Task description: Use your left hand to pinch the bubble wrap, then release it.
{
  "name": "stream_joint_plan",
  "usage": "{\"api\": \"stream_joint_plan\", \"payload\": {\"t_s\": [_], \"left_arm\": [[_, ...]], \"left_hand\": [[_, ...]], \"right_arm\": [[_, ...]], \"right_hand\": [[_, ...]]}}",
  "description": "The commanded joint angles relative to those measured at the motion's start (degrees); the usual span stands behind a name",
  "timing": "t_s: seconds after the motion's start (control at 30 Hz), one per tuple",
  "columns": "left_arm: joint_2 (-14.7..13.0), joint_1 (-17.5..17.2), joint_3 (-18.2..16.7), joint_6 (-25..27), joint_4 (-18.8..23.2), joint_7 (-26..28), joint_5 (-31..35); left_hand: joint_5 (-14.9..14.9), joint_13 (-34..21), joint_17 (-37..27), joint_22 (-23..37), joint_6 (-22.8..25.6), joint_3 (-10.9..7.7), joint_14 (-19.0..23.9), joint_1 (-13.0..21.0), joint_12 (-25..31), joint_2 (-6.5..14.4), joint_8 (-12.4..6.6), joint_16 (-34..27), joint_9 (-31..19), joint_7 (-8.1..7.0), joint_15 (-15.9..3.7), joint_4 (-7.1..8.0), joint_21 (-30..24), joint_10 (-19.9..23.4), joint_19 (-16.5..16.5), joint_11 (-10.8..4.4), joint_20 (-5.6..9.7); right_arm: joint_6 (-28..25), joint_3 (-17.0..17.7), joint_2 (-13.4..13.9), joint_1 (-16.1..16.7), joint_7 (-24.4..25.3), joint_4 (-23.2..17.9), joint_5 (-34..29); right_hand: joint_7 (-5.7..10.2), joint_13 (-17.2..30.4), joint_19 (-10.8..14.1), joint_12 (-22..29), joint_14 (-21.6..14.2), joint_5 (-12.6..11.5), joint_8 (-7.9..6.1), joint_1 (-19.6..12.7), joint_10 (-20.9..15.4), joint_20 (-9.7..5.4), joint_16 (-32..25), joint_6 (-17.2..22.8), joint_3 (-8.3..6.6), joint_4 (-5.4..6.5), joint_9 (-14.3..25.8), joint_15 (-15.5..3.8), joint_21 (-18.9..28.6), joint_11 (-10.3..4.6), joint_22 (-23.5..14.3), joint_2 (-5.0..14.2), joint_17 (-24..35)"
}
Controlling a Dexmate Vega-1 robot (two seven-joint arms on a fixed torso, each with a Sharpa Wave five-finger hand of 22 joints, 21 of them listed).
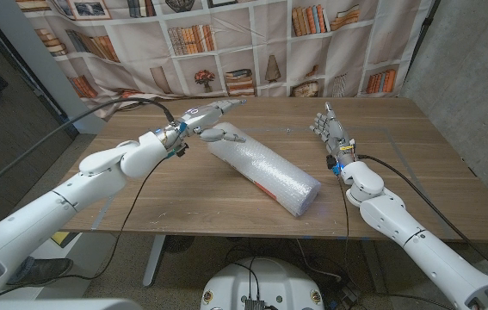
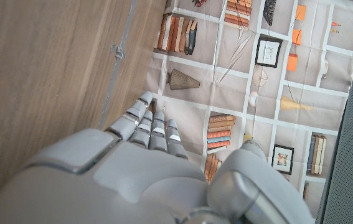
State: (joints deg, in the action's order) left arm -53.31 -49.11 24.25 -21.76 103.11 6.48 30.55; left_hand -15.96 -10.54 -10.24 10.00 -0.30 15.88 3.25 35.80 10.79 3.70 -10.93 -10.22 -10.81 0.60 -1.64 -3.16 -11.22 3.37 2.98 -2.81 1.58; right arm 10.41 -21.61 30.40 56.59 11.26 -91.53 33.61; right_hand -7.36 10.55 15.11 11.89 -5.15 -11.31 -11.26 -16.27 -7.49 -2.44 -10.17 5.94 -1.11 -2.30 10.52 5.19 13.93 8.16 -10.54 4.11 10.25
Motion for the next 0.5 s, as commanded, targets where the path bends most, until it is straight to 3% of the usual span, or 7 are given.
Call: {"api": "stream_joint_plan", "payload": {"t_s": [0.03,0.23,0.5], "left_arm": [[-2.87,-0.33,-0.06,4.68,5.32,-2.85,5.10],[-3.75,0.80,0.82,5.12,7.50,-5.42,7.36],[-4.88,3.60,2.72,5.71,11.07,-12.29,12.02]], "left_hand": [[-0.54,-0.22,-0.03,0.17,1.26,0.13,1.66,1.12,0.80,-0.42,-0.60,-0.75,-0.06,-0.45,-0.50,-0.68,-0.38,1.61,1.06,-0.37,0.08],[-0.76,-0.23,0.00,0.16,0.71,0.14,1.62,1.86,0.71,-0.70,-0.37,-0.63,-0.05,0.50,-0.58,-1.09,-0.36,1.47,1.22,-0.89,0.23],[-1.35,-0.28,-0.01,0.14,-3.67,0.54,-0.56,3.33,-0.09,-1.92,0.73,0.06,-0.11,1.52,-0.26,-1.98,0.10,-1.42,0.28,-0.18,0.51]], "right_arm": [[-0.83,0.05,0.67,0.08,-0.53,-0.69,0.53],[-0.48,0.31,0.97,0.47,-0.74,-0.96,0.68],[-1.03,0.29,1.70,0.65,-1.25,-1.70,0.78]], "right_hand": [[-0.28,0.08,0.50,0.34,-0.17,0.13,-0.13,-0.69,-0.54,-0.79,-0.40,0.40,-0.16,-0.41,0.31,0.26,-0.31,0.27,-0.10,-0.13,0.32],[-0.24,0.09,0.52,0.35,-0.17,0.15,-0.14,-0.67,-0.59,-0.77,-0.39,0.48,-0.16,-0.41,0.31,0.26,-0.34,0.18,-0.10,-0.07,0.33],[-0.22,0.09,0.53,0.32,-0.15,0.20,-0.12,-0.64,-0.57,-0.74,-0.37,0.50,-0.14,-0.43,0.32,0.32,-0.38,0.10,-0.11,-0.05,0.35]]}}
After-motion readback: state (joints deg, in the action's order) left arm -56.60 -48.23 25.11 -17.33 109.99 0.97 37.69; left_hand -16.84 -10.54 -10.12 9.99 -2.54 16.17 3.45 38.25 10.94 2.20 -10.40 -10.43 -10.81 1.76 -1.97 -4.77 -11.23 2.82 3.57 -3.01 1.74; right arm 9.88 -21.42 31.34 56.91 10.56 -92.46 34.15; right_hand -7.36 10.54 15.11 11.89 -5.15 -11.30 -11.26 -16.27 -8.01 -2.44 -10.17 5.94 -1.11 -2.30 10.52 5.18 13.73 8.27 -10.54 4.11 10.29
